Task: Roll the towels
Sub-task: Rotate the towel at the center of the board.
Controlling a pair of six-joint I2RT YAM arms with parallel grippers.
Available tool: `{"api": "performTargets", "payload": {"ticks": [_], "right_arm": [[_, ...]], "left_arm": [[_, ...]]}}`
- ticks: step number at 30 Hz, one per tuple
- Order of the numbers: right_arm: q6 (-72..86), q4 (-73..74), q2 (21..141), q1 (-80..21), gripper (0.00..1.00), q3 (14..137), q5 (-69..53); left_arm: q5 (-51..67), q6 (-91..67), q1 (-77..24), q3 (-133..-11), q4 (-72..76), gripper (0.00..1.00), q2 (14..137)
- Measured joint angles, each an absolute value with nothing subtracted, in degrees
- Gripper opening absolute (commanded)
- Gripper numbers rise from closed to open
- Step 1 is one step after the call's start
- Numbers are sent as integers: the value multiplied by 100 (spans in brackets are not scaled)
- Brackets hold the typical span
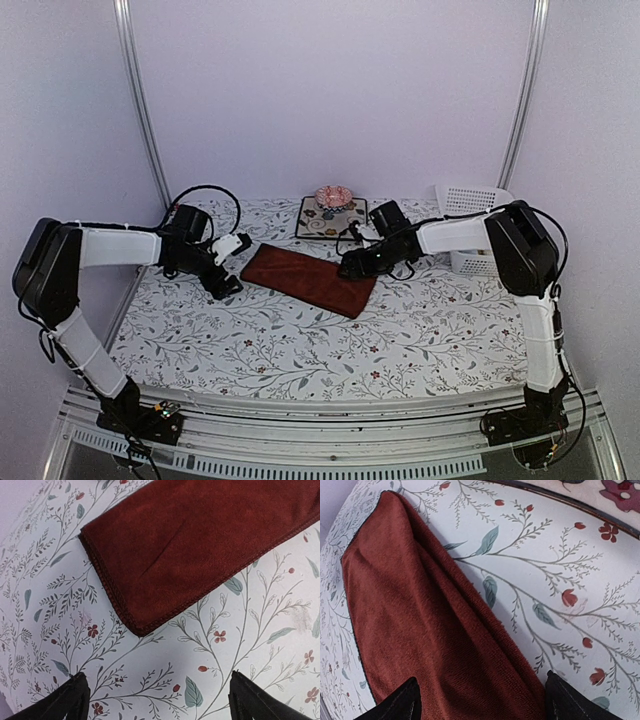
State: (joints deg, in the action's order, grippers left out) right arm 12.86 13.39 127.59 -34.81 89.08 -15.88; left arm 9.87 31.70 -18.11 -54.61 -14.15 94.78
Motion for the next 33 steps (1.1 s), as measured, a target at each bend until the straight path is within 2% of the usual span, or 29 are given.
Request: {"api": "performTargets", "payload": {"ticks": [7, 19, 28, 33], "right_arm": [[1352, 987, 12101, -3706, 86, 7835, -2023], [1780, 1420, 11074, -5360, 96, 6740, -1662], [1815, 1708, 9751, -4827, 100, 6405, -167], [1756, 1483, 9618, -4619, 99, 6403, 132]], "left_arm": [[932, 3194, -1769, -5454, -1352, 97, 9594], [440, 3273, -1712, -6335, -1260, 97, 10906], [-12, 3262, -1776, -7588, -1092, 96, 11861], [-377, 3286, -1918, -8042, -954, 96, 12213]]}}
